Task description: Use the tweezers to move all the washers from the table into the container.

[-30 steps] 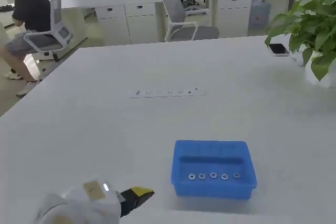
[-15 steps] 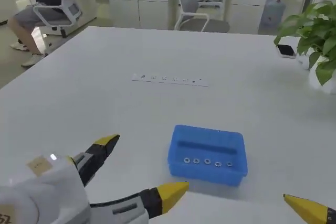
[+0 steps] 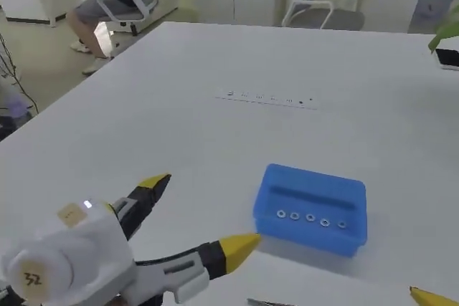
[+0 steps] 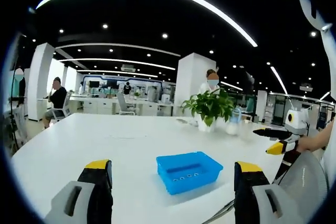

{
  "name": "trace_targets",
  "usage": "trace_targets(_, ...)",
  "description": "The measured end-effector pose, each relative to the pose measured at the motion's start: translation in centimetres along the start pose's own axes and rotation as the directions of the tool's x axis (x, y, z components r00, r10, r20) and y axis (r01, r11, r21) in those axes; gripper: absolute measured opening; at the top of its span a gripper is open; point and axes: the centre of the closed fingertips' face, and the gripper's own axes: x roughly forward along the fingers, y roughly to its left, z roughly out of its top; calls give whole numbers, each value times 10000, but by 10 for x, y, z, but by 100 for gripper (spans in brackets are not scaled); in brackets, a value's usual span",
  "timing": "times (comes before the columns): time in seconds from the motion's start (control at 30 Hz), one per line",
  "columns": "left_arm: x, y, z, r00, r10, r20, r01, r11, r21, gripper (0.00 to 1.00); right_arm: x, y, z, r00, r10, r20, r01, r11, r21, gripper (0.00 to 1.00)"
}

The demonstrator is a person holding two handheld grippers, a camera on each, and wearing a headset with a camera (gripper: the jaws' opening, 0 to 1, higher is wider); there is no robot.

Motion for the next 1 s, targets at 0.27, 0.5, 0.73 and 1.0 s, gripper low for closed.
trace_targets(0.27,1,0,3,9998,-35,207,41,9996,-280,99,-3,-1,10,9986,-33,533,5,9986,523,99)
trace_targets(0.5,-1,-1,3,9998,-61,180,65,9997,-221,99,-3,5,13,9984,130,554,-140,9997,185,99)
trace_targets(0.73,-1,-3,1,9995,-302,115,308,9975,-630,99,-4,-3,11,9987,-406,311,410,9991,-124,99)
trace_targets(1.0,-4,-1,1,9995,-300,129,308,9972,-678,99,0,6,6,9999,-114,12,114,9999,-9,99)
